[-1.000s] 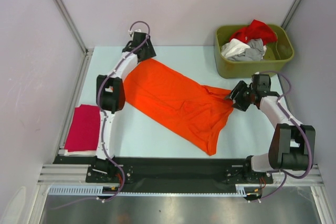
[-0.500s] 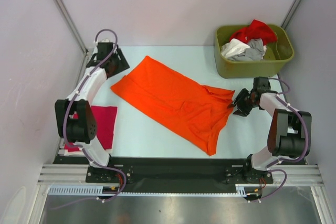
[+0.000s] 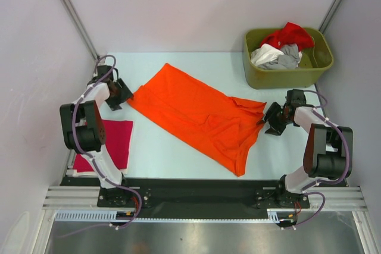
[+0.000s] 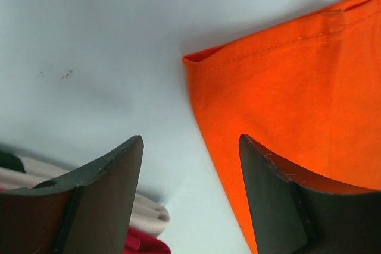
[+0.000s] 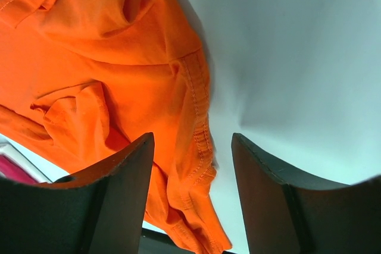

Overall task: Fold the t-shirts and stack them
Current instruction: Fold the tshirt

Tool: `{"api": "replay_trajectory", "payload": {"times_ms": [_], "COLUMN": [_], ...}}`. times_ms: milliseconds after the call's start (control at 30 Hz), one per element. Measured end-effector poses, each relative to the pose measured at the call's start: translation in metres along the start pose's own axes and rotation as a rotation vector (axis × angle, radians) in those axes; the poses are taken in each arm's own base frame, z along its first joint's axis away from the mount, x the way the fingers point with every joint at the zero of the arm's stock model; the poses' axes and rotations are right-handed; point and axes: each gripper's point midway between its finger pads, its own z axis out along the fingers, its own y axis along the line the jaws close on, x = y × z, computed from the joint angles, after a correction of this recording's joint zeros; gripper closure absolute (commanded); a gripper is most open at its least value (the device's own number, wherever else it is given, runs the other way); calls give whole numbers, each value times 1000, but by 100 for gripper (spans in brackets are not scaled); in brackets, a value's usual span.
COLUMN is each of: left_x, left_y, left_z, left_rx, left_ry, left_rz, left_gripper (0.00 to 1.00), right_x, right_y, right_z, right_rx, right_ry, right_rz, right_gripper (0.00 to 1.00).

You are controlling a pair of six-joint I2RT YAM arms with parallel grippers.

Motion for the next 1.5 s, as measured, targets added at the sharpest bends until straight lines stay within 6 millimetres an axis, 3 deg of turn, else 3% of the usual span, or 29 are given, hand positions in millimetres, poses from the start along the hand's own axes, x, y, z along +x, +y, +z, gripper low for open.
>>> {"api": "replay_trajectory", "payload": {"times_ms": [200, 400, 533, 667, 833, 1000, 1100, 1300, 1500], "left_x": [7, 0, -5, -7, -7, 0, 10, 10, 1], "left_y": [2, -2, -5, -6, -5, 0, 9, 31, 55], "left_z": [27, 38, 45, 48, 49, 44, 35, 18, 13], "left_rx": [2, 14, 18, 23, 21, 16, -10, -61, -105], "left_ry": [66, 63, 55, 54, 56, 53, 57, 40, 29], "left_rz": [-11, -13, -14, -6, 2, 8, 7, -20, -51], "left_gripper": [30, 40, 66, 81, 99, 100, 100, 100, 100], "right_x": [0, 2, 3, 3, -6, -17, -24, -39, -42], "right_y": [-1, -3, -6, -7, -2, 5, 4, 8, 17], "right_z": [0, 4, 7, 9, 16, 28, 31, 37, 40], "right_rx": [-3, -1, 5, 8, 1, 19, 58, 95, 103], "right_ry": [1, 18, 26, 31, 24, 12, -9, -15, 9], "right_rz": [-19, -23, -28, -31, -42, -57, -61, -63, -110], "right_gripper": [35, 33, 34, 40, 55, 79, 87, 88, 81]}}
